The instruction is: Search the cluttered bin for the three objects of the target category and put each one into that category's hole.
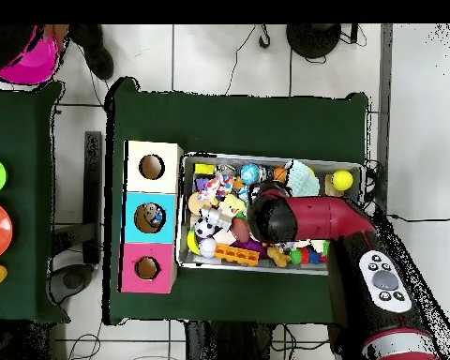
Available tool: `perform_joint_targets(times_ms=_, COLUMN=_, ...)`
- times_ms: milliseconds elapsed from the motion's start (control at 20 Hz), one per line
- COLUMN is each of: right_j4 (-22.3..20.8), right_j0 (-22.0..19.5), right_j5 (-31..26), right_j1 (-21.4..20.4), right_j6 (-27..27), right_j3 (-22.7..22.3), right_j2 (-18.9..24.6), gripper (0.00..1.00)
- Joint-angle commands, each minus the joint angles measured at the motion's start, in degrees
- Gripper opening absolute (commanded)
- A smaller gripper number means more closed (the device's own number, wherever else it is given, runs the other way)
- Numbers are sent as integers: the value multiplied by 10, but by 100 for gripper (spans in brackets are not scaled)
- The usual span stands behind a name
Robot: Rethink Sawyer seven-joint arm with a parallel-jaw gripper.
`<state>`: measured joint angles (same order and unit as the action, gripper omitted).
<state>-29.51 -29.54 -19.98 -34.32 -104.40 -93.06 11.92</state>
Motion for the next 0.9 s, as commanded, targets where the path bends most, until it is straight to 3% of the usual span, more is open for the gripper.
perform_joint_targets(times_ms=50, right_j4=14, right_j0=-9, right_j5=-33, right_j1=14, right_j6=-30, right_j3=-47, right_j2=12, gripper=100)
perform_joint_targets(times_ms=350, right_j4=-11, right_j0=3, right_j5=23, right_j1=64, right_j6=-51, right_j3=-29, right_j2=-10, gripper=100)
perform_joint_targets(times_ms=600, right_j4=-31, right_j0=3, right_j5=46, right_j1=86, right_j6=-32, right_j3=-31, right_j2=-6, gripper=100)
perform_joint_targets(times_ms=900, right_j4=-33, right_j0=26, right_j5=70, right_j1=64, right_j6=-43, right_j3=-31, right_j2=-20, gripper=100)
